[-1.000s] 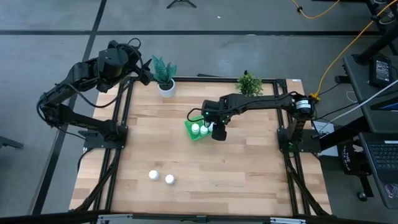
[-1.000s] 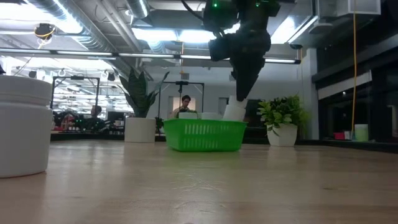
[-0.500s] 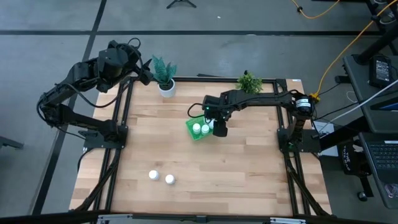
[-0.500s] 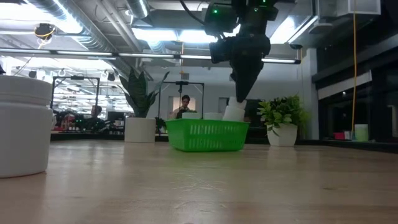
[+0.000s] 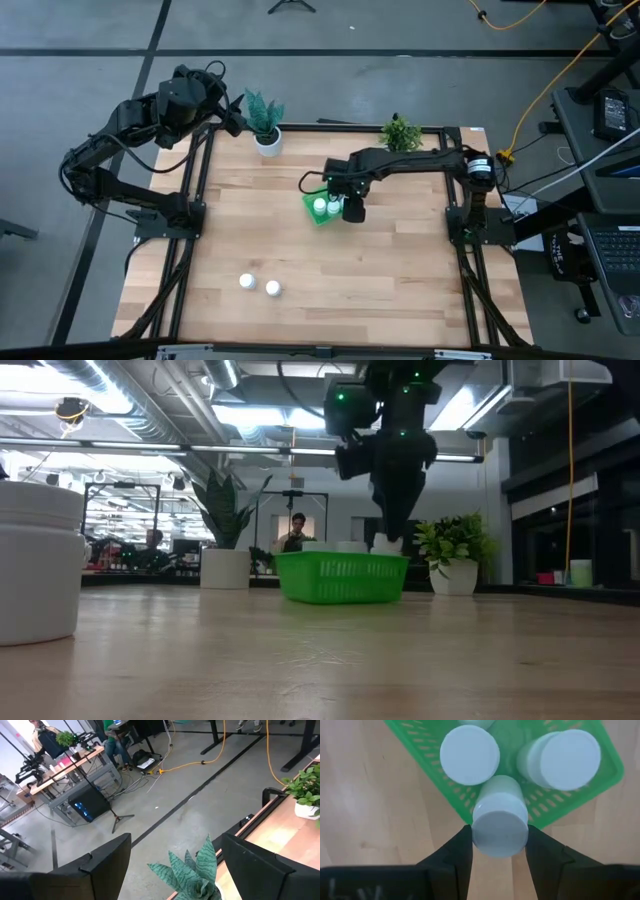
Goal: Pick and place pill bottles into a basket
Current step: Put the white pill bottle into the green basket
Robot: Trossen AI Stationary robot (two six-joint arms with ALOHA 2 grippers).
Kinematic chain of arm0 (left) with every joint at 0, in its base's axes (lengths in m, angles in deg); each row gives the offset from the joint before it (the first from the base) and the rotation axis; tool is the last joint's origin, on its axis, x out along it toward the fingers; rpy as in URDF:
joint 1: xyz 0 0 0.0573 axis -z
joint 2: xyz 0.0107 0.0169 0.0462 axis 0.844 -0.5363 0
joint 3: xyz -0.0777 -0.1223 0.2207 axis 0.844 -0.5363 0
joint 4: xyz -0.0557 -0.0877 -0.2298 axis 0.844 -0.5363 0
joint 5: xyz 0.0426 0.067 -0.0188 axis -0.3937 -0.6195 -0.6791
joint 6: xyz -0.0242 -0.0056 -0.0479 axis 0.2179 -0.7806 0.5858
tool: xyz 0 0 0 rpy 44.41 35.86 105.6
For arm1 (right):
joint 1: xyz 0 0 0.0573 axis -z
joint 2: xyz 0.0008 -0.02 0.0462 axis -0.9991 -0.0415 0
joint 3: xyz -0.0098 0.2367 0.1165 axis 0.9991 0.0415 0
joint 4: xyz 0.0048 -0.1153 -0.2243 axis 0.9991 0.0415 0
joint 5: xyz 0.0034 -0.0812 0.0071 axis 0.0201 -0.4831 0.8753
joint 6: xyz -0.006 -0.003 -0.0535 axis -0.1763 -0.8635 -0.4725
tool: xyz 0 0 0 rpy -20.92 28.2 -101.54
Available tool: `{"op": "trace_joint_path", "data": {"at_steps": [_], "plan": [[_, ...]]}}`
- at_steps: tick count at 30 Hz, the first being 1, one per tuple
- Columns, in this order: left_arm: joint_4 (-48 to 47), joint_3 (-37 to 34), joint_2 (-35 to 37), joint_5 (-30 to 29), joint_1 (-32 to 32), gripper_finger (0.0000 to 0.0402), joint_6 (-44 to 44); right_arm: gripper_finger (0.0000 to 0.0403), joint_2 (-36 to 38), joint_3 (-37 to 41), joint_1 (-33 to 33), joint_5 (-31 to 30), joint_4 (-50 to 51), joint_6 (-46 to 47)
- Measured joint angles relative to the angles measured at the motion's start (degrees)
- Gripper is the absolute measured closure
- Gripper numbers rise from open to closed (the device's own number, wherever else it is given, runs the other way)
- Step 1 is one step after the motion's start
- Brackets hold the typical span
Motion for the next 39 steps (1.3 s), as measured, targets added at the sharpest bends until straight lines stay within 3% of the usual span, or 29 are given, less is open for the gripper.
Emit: {"op": "trace_joint_path", "data": {"at_steps": [7,16,22,31,34,39], "plan": [[-0.01,0.0,-0.01,0.02,0.0,0.0098,0.14,0.0252,-0.72,0.0,0.0,-0.17,-0.18,0.46],[-0.01,0.0,0.0,0.02,0.0,0.0098,0.12,0.018,-0.72,0.0,0.13,-0.22,-0.45,2.09],[-0.01,0.02,0.01,0.13,-0.02,0.0098,0.12,0.016,-0.72,-0.16,0.13,-0.22,-0.15,3.34],[-0.56,0.0,-0.01,0.86,-0.02,0.0098,-0.89,0.0158,1.38,-9.56,-0.17,-0.88,9.21,5.27],[-3.5,0.01,-0.37,3.48,-0.01,0.0098,0.28,0.0158,5.78,-10.86,-1.12,-6.14,8.57,6.76],[-13.05,-3.5,-0.78,4.96,1.98,0.0098,4.61,0.0157,17.43,-8.37,-3.56,-22.18,1.75,8.2]]}}
